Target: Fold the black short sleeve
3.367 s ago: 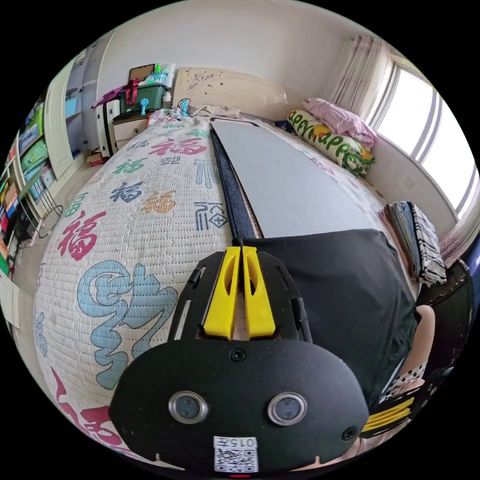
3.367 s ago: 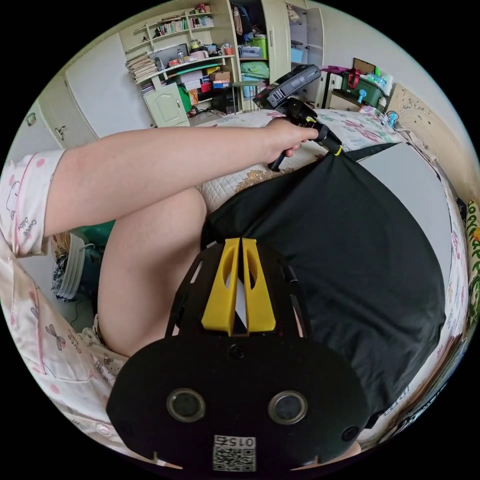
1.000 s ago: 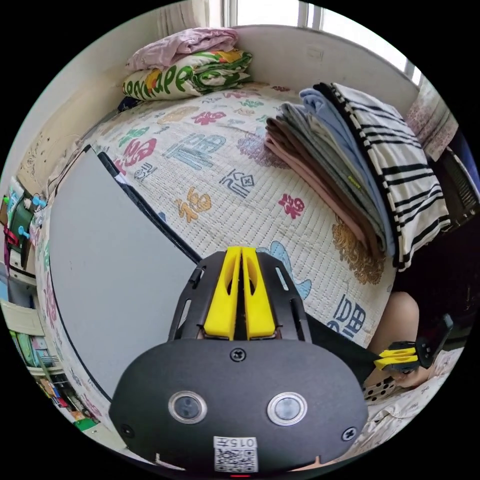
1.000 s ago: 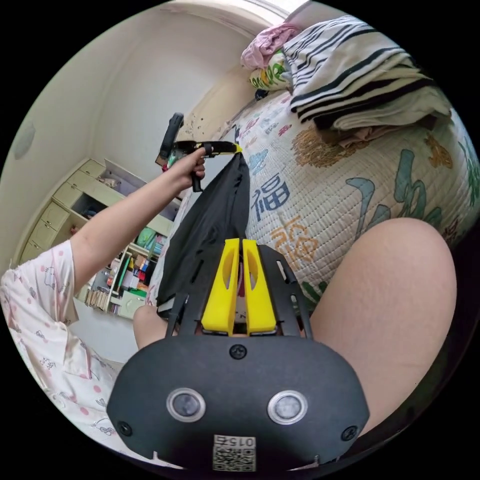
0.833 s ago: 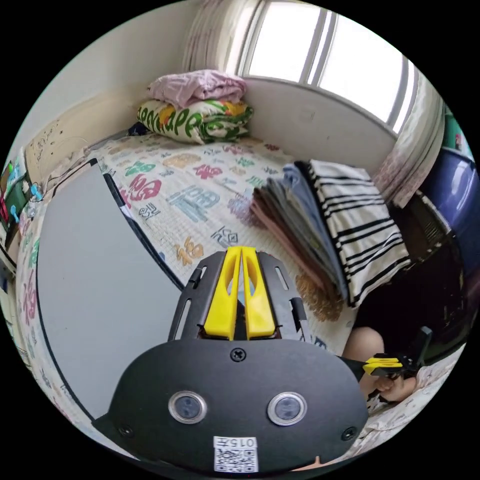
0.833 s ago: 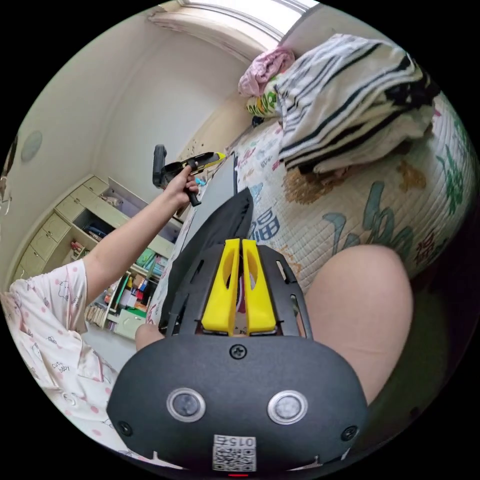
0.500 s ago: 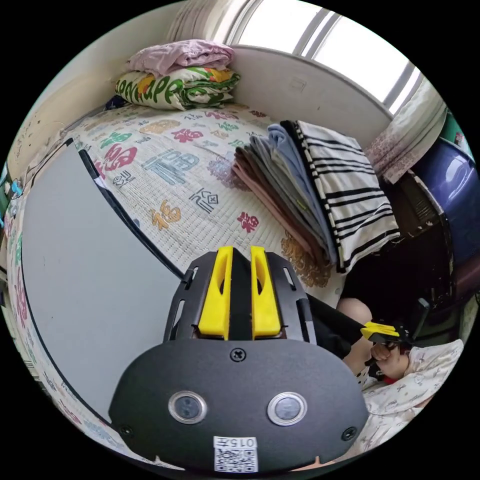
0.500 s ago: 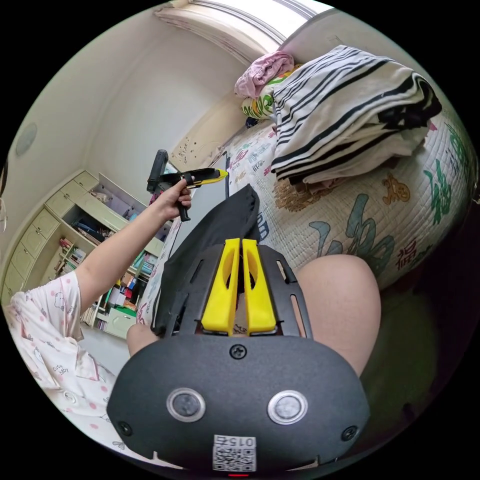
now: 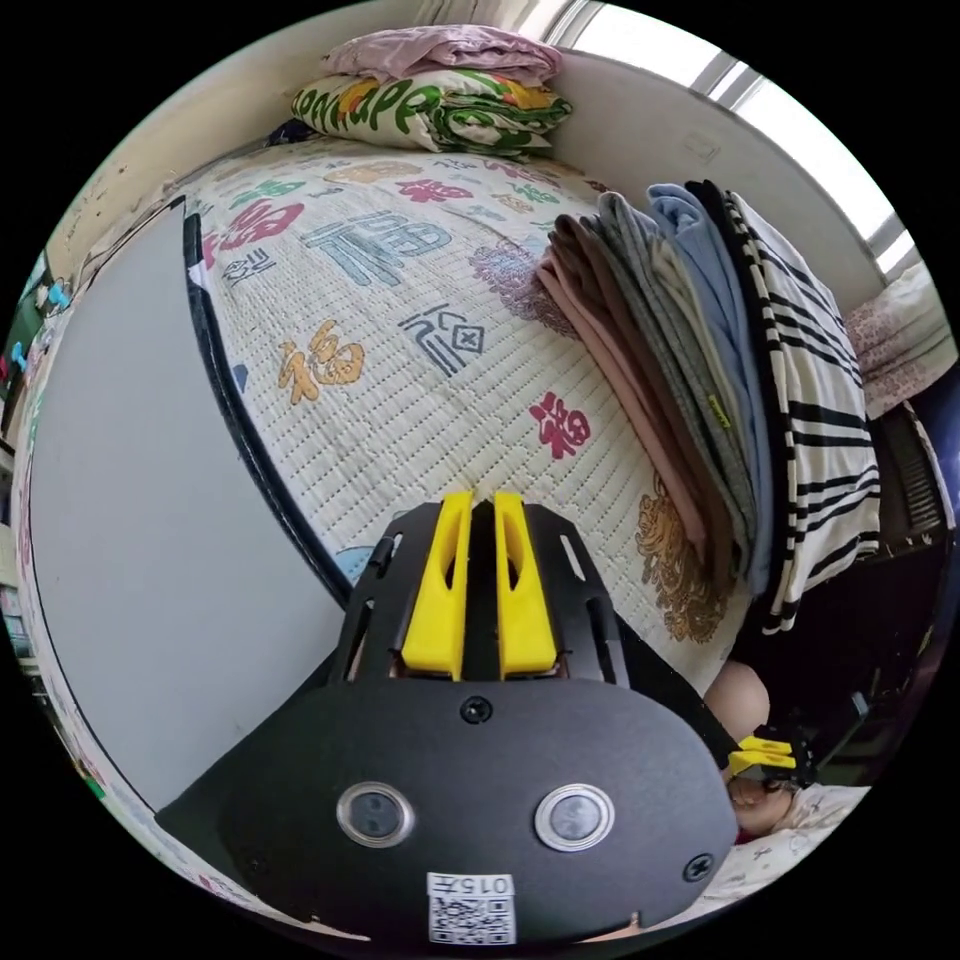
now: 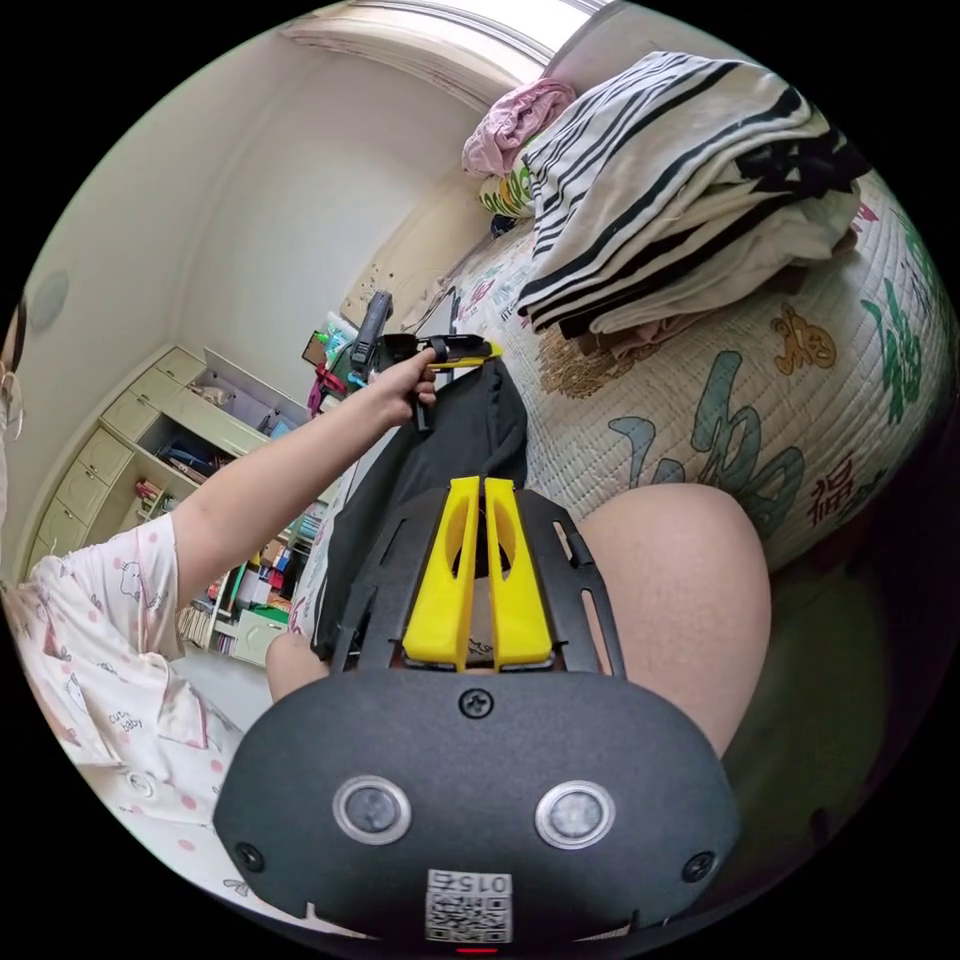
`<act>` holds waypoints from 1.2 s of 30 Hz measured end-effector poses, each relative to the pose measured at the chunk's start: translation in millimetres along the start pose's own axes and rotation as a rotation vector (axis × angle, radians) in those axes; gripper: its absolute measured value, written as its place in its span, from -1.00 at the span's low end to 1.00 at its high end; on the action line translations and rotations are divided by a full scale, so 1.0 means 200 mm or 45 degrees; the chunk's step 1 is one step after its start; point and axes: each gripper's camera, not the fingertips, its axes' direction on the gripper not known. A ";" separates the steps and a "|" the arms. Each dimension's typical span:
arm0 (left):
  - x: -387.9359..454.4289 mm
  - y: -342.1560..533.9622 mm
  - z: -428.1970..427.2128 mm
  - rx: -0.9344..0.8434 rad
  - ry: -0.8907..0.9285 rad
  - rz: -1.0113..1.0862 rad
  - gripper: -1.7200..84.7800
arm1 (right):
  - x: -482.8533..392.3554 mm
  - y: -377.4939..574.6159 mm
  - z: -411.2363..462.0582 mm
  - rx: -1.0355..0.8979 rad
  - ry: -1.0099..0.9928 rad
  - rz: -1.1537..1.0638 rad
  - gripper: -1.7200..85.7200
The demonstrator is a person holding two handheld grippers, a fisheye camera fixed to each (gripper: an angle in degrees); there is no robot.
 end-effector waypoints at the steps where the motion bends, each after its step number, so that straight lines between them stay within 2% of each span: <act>1: -0.05 0.06 -0.01 0.002 0.042 -0.016 -0.93 | 0.01 0.01 0.00 0.006 0.004 0.001 -0.96; 3: -0.10 0.16 -0.05 0.051 0.078 -0.023 -0.95 | 0.04 0.03 -0.02 0.024 0.027 0.033 -0.96; 7: -0.19 0.41 -0.33 0.295 0.168 0.014 -0.97 | 0.03 0.09 -0.14 0.123 0.044 0.022 -0.96; 12: -0.48 0.83 -0.84 0.592 0.405 0.004 -0.97 | -0.23 0.13 -0.30 0.177 -0.045 -0.304 -0.96; 15: -0.71 1.23 -1.16 0.708 0.474 0.038 -0.97 | -0.50 0.22 -0.29 0.100 -0.175 -0.591 -0.96; 18: -1.02 1.78 -1.45 0.825 0.486 0.028 -0.97 | -0.74 0.38 -0.12 -0.109 -0.353 -0.803 -0.96; 20: -1.30 2.27 -1.62 0.892 0.394 -0.044 -0.97 | -0.88 0.55 0.11 -0.302 -0.478 -0.893 -0.96; 23: -1.64 2.85 -1.69 0.884 0.193 -0.237 -0.97 | -1.00 0.75 0.44 -0.526 -0.520 -0.951 -0.96; 26: -1.94 3.25 -1.61 0.752 0.020 -0.456 -0.97 | -1.05 0.92 0.74 -0.676 -0.470 -0.964 -0.96; 28: -2.08 3.45 -1.59 0.748 -0.019 -0.561 -0.97 | -1.07 1.01 0.88 -0.767 -0.449 -0.975 -0.96; 32: -2.22 3.77 -1.63 0.788 0.079 -0.601 -0.94 | -1.11 1.16 1.06 -0.867 -0.373 -0.995 -0.96; 34: -2.26 3.79 -1.64 0.739 0.170 -0.599 -0.79 | -1.12 1.21 1.11 -0.882 -0.341 -1.001 -0.96; 36: -2.27 3.73 -1.65 0.660 0.280 -0.545 -0.73 | -1.13 1.24 1.16 -0.902 -0.322 -0.999 -0.96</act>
